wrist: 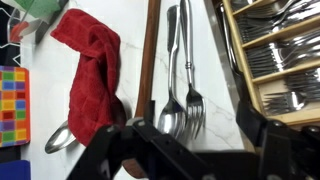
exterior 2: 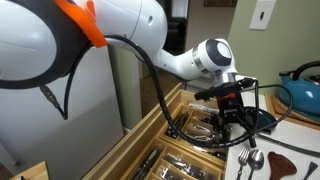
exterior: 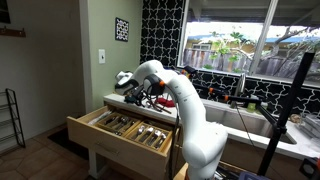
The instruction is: Remove a spoon from the middle compartment of the opened drawer and put it on the counter top, Remove a fork from the middle compartment of the drawer and put it on the counter top
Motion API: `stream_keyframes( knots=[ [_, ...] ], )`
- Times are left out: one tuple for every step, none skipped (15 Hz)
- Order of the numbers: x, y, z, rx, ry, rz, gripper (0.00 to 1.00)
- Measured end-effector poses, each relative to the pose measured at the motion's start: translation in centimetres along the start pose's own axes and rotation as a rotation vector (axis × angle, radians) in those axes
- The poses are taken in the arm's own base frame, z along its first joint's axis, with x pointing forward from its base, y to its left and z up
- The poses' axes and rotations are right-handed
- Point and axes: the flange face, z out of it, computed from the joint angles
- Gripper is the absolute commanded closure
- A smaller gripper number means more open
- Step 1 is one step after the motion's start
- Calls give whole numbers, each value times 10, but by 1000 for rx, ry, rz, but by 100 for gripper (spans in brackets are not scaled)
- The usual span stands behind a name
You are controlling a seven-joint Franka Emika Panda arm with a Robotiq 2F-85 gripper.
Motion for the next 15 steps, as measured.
stream_keyframes(
  knots=[
    [-5,5,-9,40,14,12,0],
    [-10,11,-19,85,30,23,0],
    [-16,19,-29,131,46,32,0],
    [-23,28,-37,176,61,47,0],
    [-29,38,-45,222,78,66,0],
    [-35,48,-52,264,99,86,1],
    [-41,59,-59,300,128,106,0],
    [-46,69,-64,330,160,126,0],
    [-52,77,-69,357,192,143,0],
    [-58,85,-74,377,221,158,0],
    [-64,92,-78,391,251,172,0],
    [-71,97,-81,404,277,183,0],
    [-77,101,-84,413,302,198,0],
    [-84,104,-86,422,323,215,0],
    [-91,107,-87,430,339,232,0]
  ],
)
